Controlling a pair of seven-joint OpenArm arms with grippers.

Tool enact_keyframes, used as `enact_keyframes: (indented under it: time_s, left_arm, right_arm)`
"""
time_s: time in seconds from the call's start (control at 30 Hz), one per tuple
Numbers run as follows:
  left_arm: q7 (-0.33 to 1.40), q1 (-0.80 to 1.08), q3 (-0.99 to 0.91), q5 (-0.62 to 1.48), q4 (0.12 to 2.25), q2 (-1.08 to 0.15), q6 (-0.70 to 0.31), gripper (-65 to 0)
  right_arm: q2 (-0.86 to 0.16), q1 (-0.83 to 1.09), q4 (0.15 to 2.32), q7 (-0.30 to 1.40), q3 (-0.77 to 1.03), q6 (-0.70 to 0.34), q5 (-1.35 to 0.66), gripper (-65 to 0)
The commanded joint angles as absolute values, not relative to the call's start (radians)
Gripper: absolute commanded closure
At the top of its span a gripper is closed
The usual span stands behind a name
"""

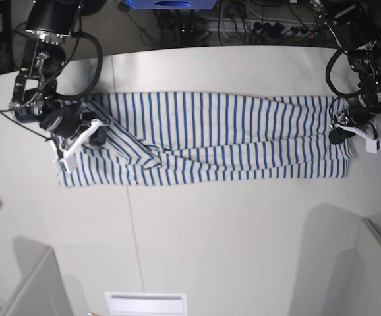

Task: Fold the T-shirt properly
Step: 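Grasp both ends of the striped strip with both grippers, then fold the strip end held by the left gripper toward the right gripper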

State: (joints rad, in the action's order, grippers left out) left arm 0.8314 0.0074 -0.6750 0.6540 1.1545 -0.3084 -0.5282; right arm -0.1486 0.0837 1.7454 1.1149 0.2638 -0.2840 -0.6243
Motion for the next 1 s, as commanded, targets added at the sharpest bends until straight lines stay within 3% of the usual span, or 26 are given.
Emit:
enact_keyframes:
  time_s: [0.0,0.37,0.7,0.97]
  left_arm:
    - [0.855,-0.001,-0.676,0.624,1.159,-0.346,-0.519,0.0]
    - [0.75,0.036,-0.671,0.624,1.259,-0.452,-0.513,0.0]
    - [0.753,0.173,-0.65,0.622,1.544,-0.43,-0.51,0.0]
    - [0.753,0.206,-0.443,0.53,1.715,-0.348,-0.437,0.0]
  right_arm:
    - [-0.157,0.074,1.765,1.098,0.268,-0.288,-0.639,0.0]
    - [-0.157,0.096,1.765,1.098,0.268,-0.288,-0.639,0.0]
    - [-0.157,0.097,1.765,1.098,0.268,-0.288,-0.639,0.0]
    - [-0.15,0.097,1.765,1.098,0.268,-0.288,-0.639,0.0]
